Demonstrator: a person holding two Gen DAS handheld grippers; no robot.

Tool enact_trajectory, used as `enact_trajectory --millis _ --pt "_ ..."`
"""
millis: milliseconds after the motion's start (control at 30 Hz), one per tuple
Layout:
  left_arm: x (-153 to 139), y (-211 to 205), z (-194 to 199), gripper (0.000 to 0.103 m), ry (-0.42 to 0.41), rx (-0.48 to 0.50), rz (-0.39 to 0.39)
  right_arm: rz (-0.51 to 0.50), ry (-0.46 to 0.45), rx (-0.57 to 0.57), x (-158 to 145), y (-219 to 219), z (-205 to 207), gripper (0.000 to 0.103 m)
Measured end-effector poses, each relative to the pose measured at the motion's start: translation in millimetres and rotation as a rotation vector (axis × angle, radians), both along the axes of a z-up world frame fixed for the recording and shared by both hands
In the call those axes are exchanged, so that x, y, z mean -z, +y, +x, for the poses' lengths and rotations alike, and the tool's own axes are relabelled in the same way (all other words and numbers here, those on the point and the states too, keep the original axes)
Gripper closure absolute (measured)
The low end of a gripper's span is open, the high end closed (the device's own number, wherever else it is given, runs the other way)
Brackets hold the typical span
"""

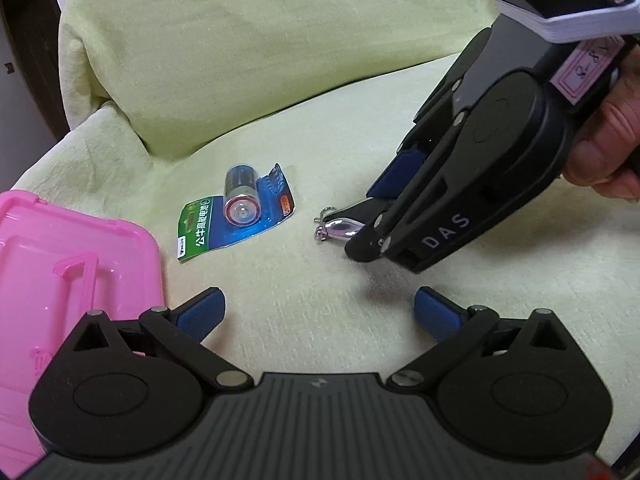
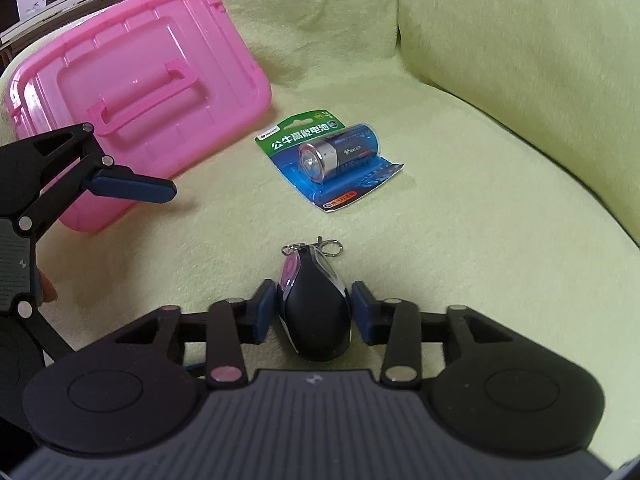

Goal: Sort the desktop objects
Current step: 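Lift the black mouse off the sofa with the right gripper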

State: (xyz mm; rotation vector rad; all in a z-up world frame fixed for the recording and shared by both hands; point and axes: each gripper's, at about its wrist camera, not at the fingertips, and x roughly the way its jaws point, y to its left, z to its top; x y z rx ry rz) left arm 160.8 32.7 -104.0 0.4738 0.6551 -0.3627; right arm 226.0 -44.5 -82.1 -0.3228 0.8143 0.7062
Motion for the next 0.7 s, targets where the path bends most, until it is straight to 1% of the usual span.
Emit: enact_trajectory --millis 167,333,400,567,700 --pt "-1.4 1.1 4.5 0.001 0.004 -0.005 -0.007 0.033 0.018 0.024 -1.2 -4.2 1.3 0.068" --pt "-0.2 1.8 5.7 0.001 0.006 0.001 -0.024 0.116 0.065 0.031 -6.3 -11.1 3.2 0.068" --pt "-0.1 1.1 5.7 0.003 0.008 0.014 -0.039 0.153 0.087 0.019 -8.8 -12.3 2.5 0.068" --pt "1.1 -0.2 7.2 0.019 0.014 0.05 -0.077 0.241 0.156 -0.014 -13.1 -14.4 1.1 0.068" --pt "2.9 1.4 11.1 0.029 0.013 0.058 -0.109 0.299 0.207 -0.032 -15.1 -16.1 0.9 0.068"
